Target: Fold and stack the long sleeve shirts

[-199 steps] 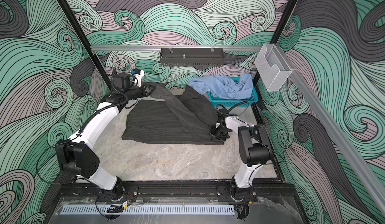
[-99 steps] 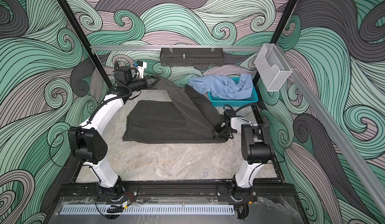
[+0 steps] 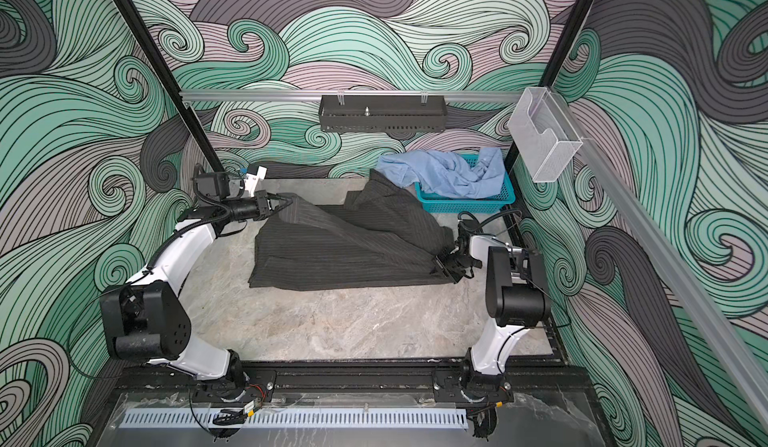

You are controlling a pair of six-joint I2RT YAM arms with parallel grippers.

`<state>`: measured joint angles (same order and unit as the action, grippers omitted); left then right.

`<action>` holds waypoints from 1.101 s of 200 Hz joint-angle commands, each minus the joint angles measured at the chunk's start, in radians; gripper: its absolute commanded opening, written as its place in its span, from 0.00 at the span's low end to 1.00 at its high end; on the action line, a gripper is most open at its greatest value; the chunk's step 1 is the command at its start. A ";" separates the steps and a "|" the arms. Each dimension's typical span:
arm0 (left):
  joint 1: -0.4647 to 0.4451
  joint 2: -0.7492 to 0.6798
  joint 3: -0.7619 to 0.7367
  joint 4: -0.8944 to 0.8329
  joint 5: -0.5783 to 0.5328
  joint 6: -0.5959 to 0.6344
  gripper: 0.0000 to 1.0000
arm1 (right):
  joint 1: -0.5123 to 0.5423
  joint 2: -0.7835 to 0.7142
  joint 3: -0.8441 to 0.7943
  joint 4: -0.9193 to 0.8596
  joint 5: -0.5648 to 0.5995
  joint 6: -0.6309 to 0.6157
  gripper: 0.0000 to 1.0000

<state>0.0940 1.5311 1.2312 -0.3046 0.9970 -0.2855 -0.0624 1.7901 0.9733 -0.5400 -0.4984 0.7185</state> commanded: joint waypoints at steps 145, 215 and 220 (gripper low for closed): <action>0.123 0.071 -0.141 -0.274 -0.426 0.191 0.00 | -0.080 0.049 -0.050 -0.010 0.074 0.036 0.08; 0.106 0.200 -0.013 -0.453 -0.465 0.127 0.00 | -0.079 -0.003 -0.039 -0.080 0.050 -0.059 0.30; 0.103 0.208 -0.008 -0.476 -0.465 0.127 0.00 | -0.078 -0.019 -0.040 -0.092 0.050 -0.074 0.32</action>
<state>0.2066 1.6936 1.1633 -0.6350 0.5568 -0.1368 -0.1333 1.7836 0.9596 -0.5243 -0.5575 0.7174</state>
